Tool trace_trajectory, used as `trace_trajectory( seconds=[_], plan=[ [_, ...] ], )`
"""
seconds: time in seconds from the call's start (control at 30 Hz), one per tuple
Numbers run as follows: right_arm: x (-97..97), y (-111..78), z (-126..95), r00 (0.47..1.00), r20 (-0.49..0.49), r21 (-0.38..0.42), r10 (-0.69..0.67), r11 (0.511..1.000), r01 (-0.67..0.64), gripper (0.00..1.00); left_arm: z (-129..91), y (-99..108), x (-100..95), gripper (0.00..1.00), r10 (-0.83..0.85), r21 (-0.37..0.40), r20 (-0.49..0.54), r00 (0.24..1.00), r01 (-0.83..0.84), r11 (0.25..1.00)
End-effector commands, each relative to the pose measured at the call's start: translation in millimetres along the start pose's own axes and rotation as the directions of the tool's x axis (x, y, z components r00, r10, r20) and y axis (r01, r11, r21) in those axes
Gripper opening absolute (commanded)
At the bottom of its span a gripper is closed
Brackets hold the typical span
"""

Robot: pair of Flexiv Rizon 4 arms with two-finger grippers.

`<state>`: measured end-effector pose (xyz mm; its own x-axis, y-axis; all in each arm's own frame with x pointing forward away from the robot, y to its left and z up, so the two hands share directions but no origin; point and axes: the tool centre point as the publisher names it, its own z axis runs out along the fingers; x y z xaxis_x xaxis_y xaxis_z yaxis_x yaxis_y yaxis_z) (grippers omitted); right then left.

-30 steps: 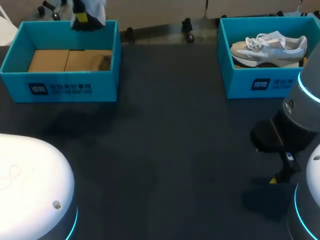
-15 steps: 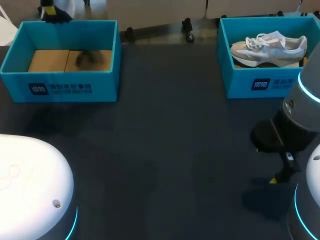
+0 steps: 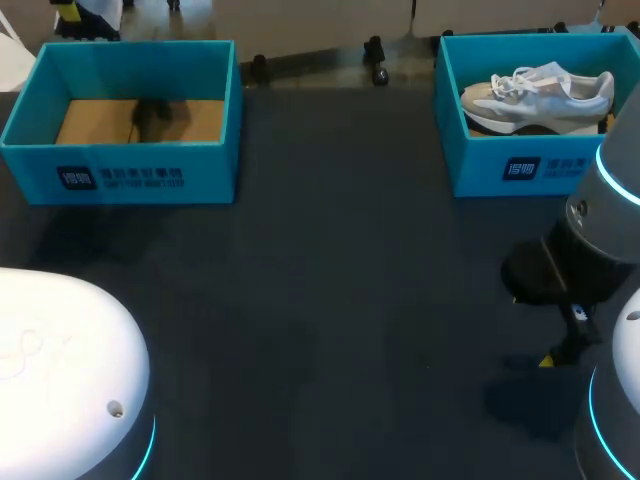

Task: Take the shoe out of the shoebox, open the shoe tongue, remove and reinsert the insole, then place the shoe into the shoebox

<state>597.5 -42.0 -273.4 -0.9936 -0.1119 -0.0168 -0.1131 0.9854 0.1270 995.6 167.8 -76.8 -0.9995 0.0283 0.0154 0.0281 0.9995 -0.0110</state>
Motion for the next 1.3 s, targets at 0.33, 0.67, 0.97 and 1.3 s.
trace_trajectory(
  seconds=[0.33, 0.67, 0.97, 1.3],
  plan=[
    [0.9, -0.3, 1, 1.000, 0.002, 0.000, -0.001, 1.000, 0.001, 1.00, 0, 1, -3.6, 0.00, 0.047, -0.013, -0.002, 0.999, -0.048, 0.999],
    [0.9, -0.3, 1, 1.000, 0.002, 0.000, -0.001, 1.000, 0.001, 1.00, 6, 39, -12.6, 0.00, 0.401, -0.088, -0.051, 0.915, -0.404, 0.910],
    [0.9, -0.3, 1, 1.000, 0.002, 0.000, -0.001, 1.000, 0.001, 1.00, 5, 70, -19.1, 0.00, 0.609, -0.115, -0.070, 0.790, -0.613, 0.781],
    [0.9, -0.3, 1, 1.000, 0.002, 0.000, -0.001, 1.000, 0.001, 1.00, 6, 82, -25.4, 0.00, 0.674, -0.132, -0.062, 0.736, -0.676, 0.725]
  ],
)
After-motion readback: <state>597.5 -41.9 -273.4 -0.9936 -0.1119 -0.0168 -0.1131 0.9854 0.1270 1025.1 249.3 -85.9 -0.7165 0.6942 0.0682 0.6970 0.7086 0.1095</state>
